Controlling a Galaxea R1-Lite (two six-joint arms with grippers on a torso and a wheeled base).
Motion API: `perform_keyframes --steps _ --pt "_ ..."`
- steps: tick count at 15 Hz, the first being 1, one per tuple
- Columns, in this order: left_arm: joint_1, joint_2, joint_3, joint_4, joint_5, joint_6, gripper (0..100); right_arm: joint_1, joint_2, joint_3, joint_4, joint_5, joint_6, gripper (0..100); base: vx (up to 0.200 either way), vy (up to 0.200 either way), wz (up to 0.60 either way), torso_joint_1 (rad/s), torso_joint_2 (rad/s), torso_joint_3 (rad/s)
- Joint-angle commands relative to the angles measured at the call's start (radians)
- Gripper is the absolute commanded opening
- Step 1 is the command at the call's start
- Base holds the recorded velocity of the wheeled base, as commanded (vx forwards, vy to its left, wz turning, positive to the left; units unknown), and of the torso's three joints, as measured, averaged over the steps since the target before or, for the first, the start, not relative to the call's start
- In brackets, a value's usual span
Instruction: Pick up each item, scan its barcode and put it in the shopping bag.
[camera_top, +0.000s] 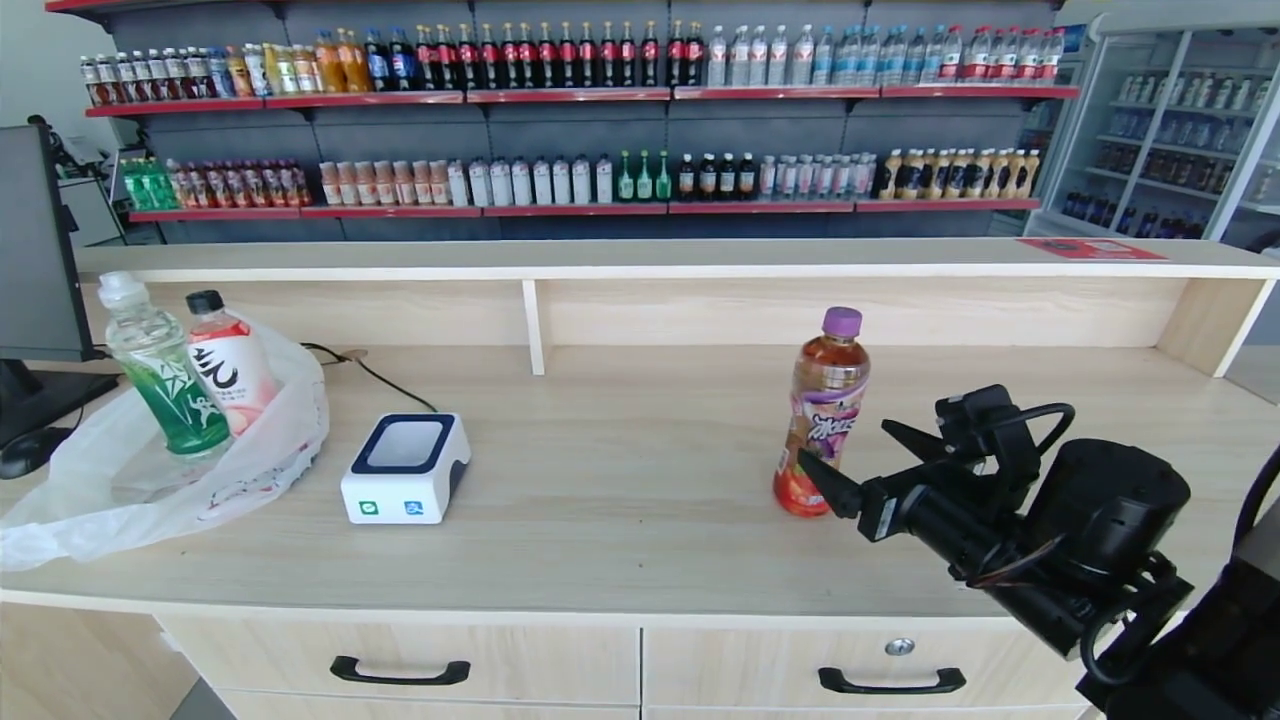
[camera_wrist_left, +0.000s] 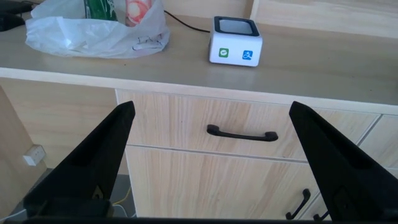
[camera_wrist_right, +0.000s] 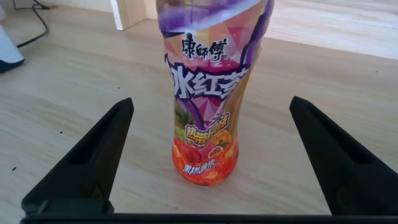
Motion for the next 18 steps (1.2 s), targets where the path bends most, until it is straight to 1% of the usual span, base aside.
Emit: perform_keyframes --steps 1,4,6,9,14,18 --pt "0.000 0.000 0.000 0.000 0.000 0.001 100 0.002 0.021 -0.012 -0.001 -0.002 0.000 100 0.000 0.000 0.00 0.000 0.00 0.000" --pt "0.000 0.000 0.000 0.000 0.000 0.001 100 0.002 0.049 -0.049 -0.001 -0.002 0.002 100 0.000 0.000 0.00 0.000 0.00 0.000" --pt "0.000 0.000 0.000 0.000 0.000 0.001 100 0.030 0.072 -0.078 -0.001 -0.002 0.008 100 0.000 0.000 0.00 0.000 0.00 0.000" --pt "0.002 0.000 0.000 0.000 0.000 0.000 100 0.031 0.107 -0.107 -0.001 -0.013 0.011 100 0.000 0.000 0.00 0.000 0.00 0.000" --pt "0.002 0.000 0.000 0.000 0.000 0.000 100 0.037 0.196 -0.247 -0.001 -0.041 0.020 100 0.000 0.000 0.00 0.000 0.00 0.000" --pt "0.000 0.000 0.000 0.000 0.000 -0.002 100 0.057 0.238 -0.296 -0.001 -0.054 0.020 100 0.000 0.000 0.00 0.000 0.00 0.000"
